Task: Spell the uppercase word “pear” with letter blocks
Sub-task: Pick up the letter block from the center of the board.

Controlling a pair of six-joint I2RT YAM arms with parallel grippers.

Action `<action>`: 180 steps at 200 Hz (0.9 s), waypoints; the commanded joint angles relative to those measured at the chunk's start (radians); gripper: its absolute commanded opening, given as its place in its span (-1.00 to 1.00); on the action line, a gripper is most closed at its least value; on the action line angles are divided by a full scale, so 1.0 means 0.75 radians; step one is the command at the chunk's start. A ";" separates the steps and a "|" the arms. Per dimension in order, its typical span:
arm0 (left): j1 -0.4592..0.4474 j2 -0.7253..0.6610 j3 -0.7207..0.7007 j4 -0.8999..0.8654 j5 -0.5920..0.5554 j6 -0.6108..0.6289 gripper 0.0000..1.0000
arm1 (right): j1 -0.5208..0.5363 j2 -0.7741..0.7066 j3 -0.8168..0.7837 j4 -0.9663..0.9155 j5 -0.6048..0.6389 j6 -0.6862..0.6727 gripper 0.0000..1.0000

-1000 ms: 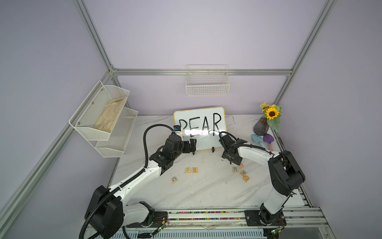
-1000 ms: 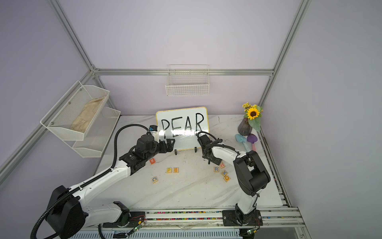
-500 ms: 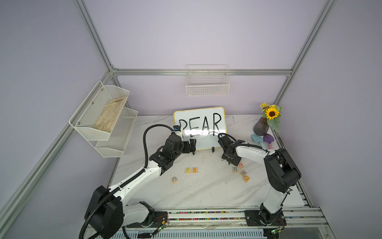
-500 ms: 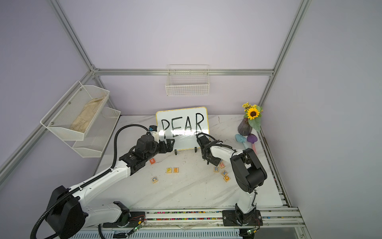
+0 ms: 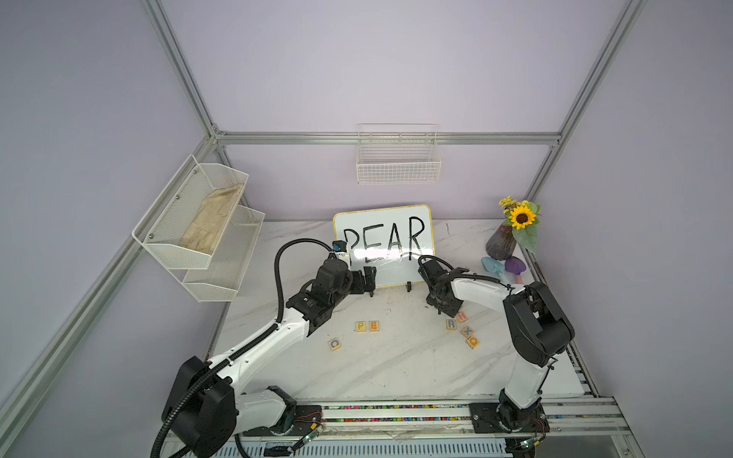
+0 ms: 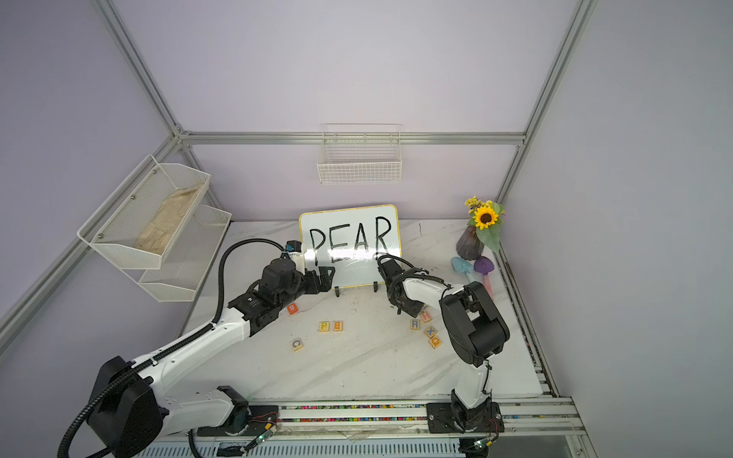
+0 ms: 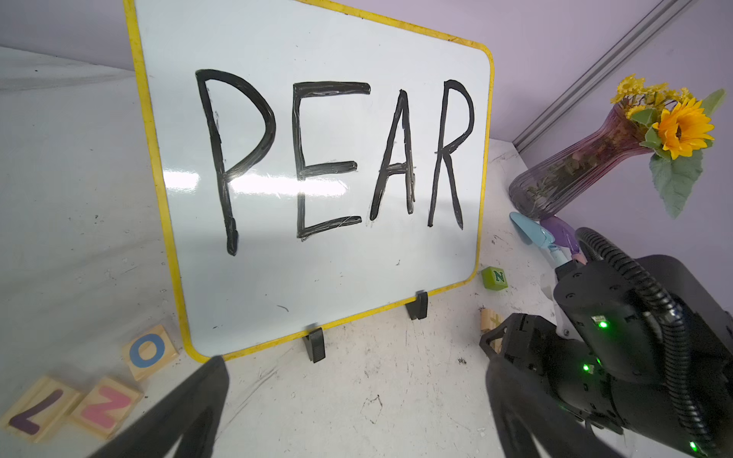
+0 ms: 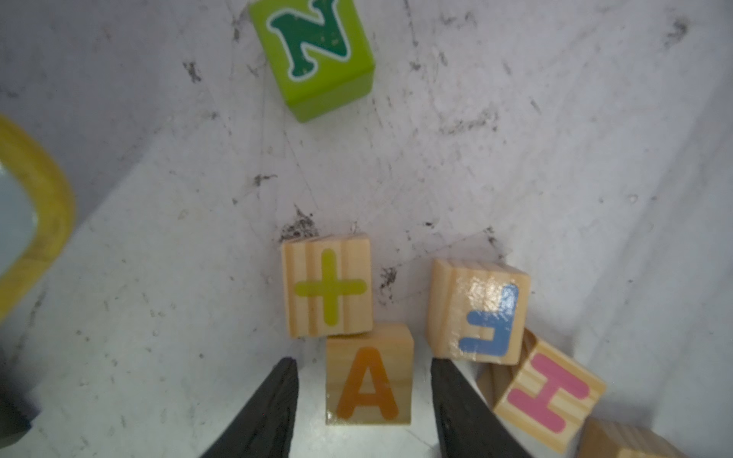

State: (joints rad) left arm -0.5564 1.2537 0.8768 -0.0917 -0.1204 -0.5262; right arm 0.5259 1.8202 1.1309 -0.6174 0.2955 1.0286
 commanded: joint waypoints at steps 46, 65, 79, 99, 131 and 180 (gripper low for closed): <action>0.013 -0.016 -0.049 0.035 -0.017 0.037 1.00 | -0.042 0.041 0.000 -0.021 -0.046 0.025 0.09; 0.015 -0.011 -0.049 0.035 -0.015 0.037 1.00 | -0.047 0.046 0.005 -0.020 -0.063 0.021 0.08; 0.016 -0.005 -0.047 0.036 -0.010 0.037 1.00 | -0.051 0.051 0.008 -0.021 -0.076 0.019 0.08; 0.015 -0.003 -0.048 0.037 -0.009 0.035 1.00 | -0.053 0.054 0.010 -0.023 -0.091 0.019 0.06; 0.018 -0.002 -0.050 0.037 -0.009 0.033 0.99 | -0.059 0.056 0.010 -0.028 -0.103 0.019 0.03; 0.018 0.000 -0.051 0.040 -0.006 0.030 1.00 | -0.060 0.056 0.006 -0.030 -0.102 0.019 -0.01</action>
State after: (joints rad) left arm -0.5499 1.2549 0.8768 -0.0914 -0.1200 -0.5262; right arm 0.4870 1.8324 1.1366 -0.6102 0.2359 1.0279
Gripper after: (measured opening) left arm 0.997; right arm 0.502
